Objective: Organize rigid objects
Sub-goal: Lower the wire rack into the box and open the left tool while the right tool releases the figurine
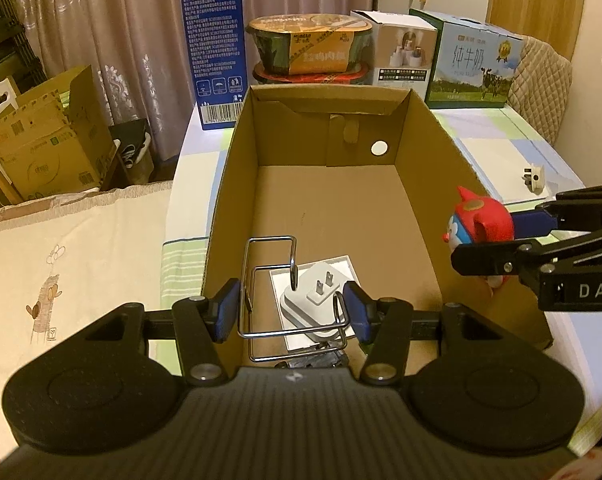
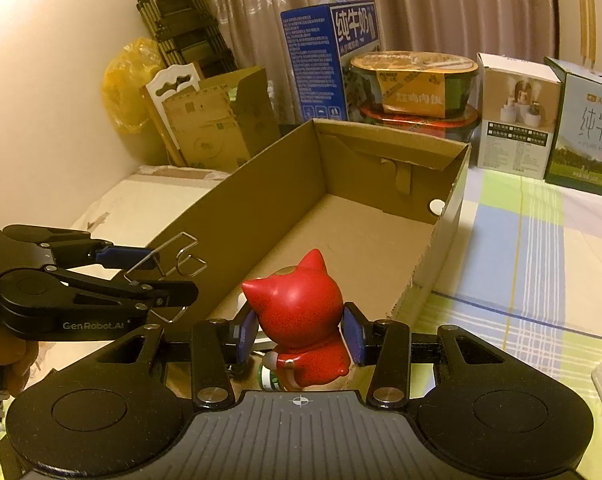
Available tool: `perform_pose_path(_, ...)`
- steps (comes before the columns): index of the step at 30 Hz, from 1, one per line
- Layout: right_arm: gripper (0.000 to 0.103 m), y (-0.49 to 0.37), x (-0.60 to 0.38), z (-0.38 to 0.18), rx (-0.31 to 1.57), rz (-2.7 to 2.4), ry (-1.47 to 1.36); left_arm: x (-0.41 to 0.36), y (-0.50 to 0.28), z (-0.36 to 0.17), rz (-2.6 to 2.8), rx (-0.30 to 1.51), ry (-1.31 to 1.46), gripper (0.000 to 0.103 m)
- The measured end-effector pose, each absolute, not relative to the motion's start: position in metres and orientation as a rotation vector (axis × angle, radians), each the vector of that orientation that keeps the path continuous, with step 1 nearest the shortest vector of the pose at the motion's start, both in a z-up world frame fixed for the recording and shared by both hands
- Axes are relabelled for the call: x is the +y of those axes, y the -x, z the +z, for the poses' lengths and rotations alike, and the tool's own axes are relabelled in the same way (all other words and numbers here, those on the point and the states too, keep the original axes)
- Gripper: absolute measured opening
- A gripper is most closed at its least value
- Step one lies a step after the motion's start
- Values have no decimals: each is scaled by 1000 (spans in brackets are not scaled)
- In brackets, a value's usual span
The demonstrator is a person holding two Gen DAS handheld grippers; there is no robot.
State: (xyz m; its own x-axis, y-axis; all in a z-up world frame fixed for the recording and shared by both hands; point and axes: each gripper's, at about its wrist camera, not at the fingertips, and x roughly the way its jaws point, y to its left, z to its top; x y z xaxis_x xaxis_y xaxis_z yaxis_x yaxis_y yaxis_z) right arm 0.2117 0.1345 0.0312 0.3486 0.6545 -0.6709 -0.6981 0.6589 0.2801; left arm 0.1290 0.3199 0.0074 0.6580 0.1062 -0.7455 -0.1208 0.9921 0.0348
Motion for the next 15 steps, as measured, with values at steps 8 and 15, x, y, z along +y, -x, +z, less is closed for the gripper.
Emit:
perform_pose_path(8, 42, -213, 134, 28, 846, 869, 55, 321, -132, 4, 159, 843, 5, 54)
perform_pose_path(15, 42, -213, 132, 27, 847, 865, 47, 323, -130, 9, 164, 831, 14, 54)
